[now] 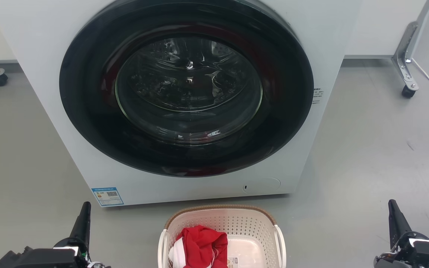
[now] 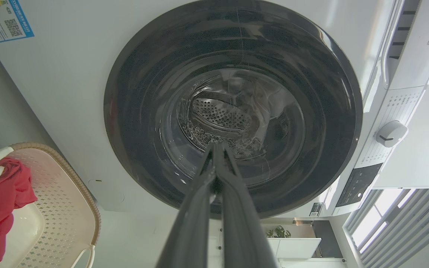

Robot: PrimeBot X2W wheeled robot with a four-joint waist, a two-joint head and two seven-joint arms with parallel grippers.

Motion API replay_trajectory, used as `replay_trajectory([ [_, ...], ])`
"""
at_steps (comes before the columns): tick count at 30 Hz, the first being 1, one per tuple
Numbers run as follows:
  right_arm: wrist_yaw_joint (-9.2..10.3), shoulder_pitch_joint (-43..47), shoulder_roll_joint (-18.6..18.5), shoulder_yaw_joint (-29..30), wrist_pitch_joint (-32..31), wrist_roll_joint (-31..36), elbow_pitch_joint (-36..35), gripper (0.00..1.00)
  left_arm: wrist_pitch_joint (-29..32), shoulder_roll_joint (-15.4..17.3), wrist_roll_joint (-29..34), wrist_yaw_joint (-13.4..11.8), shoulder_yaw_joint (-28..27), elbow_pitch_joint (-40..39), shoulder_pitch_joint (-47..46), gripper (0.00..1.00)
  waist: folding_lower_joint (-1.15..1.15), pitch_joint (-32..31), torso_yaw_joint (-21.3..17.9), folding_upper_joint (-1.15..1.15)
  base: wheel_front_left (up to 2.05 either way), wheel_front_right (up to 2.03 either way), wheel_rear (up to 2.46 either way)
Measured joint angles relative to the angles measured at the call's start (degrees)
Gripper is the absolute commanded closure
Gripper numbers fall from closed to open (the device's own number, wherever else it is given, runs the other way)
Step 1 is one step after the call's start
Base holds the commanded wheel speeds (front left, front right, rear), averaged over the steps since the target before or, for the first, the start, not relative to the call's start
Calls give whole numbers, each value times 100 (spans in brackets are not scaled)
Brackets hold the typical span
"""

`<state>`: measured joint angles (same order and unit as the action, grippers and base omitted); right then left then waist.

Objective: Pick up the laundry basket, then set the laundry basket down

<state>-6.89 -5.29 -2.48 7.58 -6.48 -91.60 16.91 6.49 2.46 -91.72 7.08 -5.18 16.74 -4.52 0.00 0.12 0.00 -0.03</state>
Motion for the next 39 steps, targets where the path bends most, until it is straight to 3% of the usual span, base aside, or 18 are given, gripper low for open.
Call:
replay_trajectory([
  [12,0,0,0,0,0,0,0,100,0,0,0,0,0,0,0,100,0,0,0,0,0,0,0],
  [13,1,7,3,-3,-1,1,23,0,0,-2,0,-3,3,20,10,0,0,0,0,0,0,0,0],
  [27,16,101,52,-63,167,115,144,0,-163,-34,26,-9,110,124,74,0,0,12,-6,1,0,0,0],
  [39,16,-41,-85,-365,501,858,166,0,-482,74,560,-9,379,51,-135,0,0,29,2,1,0,0,0],
])
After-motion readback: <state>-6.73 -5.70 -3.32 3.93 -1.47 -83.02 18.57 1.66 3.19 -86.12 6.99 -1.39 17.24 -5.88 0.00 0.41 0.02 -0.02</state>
